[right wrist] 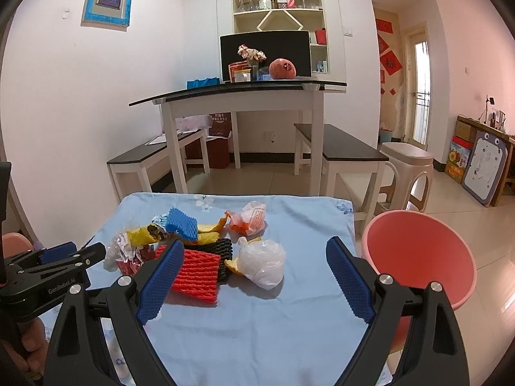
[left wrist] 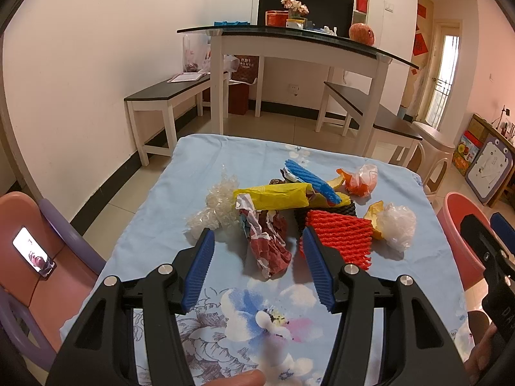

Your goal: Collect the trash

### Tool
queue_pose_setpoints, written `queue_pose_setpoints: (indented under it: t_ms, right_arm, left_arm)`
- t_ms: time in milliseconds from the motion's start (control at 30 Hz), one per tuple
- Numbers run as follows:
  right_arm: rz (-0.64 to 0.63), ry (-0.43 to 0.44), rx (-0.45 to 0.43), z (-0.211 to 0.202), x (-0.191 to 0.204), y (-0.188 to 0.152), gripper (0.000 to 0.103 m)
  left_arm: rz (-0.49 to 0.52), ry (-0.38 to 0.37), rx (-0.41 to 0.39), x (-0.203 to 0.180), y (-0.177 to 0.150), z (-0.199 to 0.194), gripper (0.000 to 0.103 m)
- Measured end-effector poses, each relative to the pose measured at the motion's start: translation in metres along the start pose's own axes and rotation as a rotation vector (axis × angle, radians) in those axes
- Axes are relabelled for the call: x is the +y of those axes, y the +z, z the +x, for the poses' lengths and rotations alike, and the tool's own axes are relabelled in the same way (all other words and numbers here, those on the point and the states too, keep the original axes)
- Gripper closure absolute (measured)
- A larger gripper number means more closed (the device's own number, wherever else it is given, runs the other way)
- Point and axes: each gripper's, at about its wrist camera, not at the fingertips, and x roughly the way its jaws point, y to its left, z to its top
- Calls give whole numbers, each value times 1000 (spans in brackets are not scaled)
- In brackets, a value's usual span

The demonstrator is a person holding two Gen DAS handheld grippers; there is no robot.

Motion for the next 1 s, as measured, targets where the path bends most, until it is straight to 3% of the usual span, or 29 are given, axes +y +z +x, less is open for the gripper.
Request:
queue_pose_setpoints:
  t_ms: [1000]
  right_arm:
    - [13, -7, 3, -4, -7, 1, 17]
  left_arm:
    - [5, -3, -3, 0, 3, -11, 45]
